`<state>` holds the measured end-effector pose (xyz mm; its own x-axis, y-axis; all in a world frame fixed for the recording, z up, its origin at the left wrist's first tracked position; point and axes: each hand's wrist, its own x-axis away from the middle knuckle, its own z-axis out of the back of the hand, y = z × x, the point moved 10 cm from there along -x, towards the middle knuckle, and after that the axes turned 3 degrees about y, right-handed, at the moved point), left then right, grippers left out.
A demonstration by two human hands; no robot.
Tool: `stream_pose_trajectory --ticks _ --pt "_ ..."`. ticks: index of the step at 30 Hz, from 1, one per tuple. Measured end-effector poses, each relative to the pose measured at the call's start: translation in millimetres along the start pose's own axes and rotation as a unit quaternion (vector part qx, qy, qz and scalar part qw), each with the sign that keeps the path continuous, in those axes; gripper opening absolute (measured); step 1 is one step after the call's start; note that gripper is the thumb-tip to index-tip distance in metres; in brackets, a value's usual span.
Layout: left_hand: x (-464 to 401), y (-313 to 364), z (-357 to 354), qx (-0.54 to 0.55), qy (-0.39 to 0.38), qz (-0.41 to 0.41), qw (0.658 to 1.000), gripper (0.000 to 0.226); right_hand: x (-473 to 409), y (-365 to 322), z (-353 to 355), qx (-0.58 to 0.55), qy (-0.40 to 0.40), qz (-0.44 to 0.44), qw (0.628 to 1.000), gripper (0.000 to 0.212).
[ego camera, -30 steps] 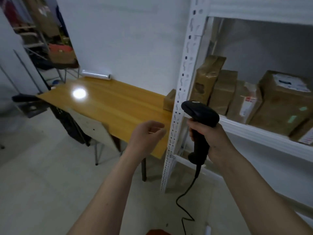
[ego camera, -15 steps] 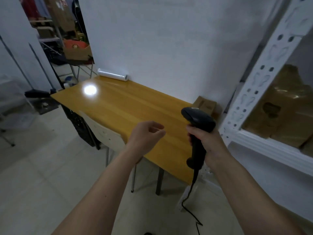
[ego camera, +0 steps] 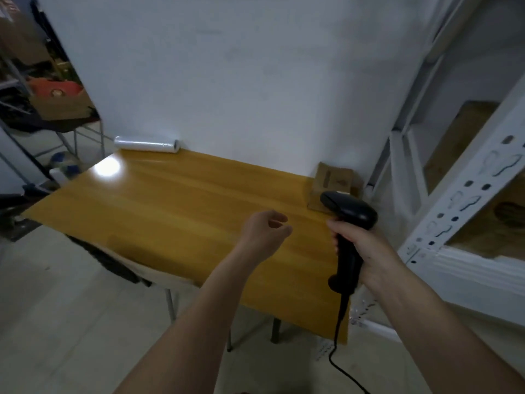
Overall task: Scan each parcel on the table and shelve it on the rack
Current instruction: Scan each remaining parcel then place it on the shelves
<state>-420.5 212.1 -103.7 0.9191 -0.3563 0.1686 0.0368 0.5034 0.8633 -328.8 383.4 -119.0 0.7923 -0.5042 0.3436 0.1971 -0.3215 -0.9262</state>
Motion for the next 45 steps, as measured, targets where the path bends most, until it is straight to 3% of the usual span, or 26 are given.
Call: stream_pose_trajectory --ticks 9,16,18,20,21,24,25,27,32,39,45 --pt "-127 -3 -56 -0.031 -0.116 0.019 0.993 0.04 -70 -14 10 -0.069 0.128 -0.004 0.989 0.006" --pt "-223 -18 -69 -0.1 -0.157 0.026 0.982 0.052 -144 -14 9 -0.107 0.235 -0.019 0.966 0.012" --pt "-239 -19 -81 -0.113 -0.186 0.035 0.975 0.04 -163 -13 14 -0.111 0.254 -0.021 0.961 0.012" --pt "-256 -13 -94 -0.117 -0.193 0.028 0.974 0.009 -183 -10 20 -0.116 0.266 -0.029 0.957 0.015" --pt "-264 -14 -102 -0.114 -0.198 0.035 0.973 0.026 -193 -8 24 -0.117 0.272 -0.035 0.954 0.019" --pt "-285 -10 -119 -0.118 -0.216 0.04 0.968 0.013 -225 2 36 -0.118 0.292 -0.055 0.948 0.032" --pt "-295 -13 -126 -0.134 -0.22 0.035 0.965 0.037 -237 5 41 -0.116 0.299 -0.06 0.945 0.035" --pt "-311 -17 -135 -0.146 -0.214 0.034 0.965 0.059 -260 14 52 -0.112 0.312 -0.074 0.941 0.042" --pt "-339 -9 -175 -0.171 -0.212 -0.015 0.962 0.064 -312 33 75 -0.115 0.323 -0.106 0.933 0.044" --pt "-354 -42 -221 -0.245 -0.205 0.022 0.947 0.082 -351 58 95 -0.107 0.33 -0.137 0.928 0.05" --pt "-353 -60 -229 -0.2 -0.219 0.05 0.954 0.095 -352 68 92 -0.074 0.332 -0.138 0.93 0.051"
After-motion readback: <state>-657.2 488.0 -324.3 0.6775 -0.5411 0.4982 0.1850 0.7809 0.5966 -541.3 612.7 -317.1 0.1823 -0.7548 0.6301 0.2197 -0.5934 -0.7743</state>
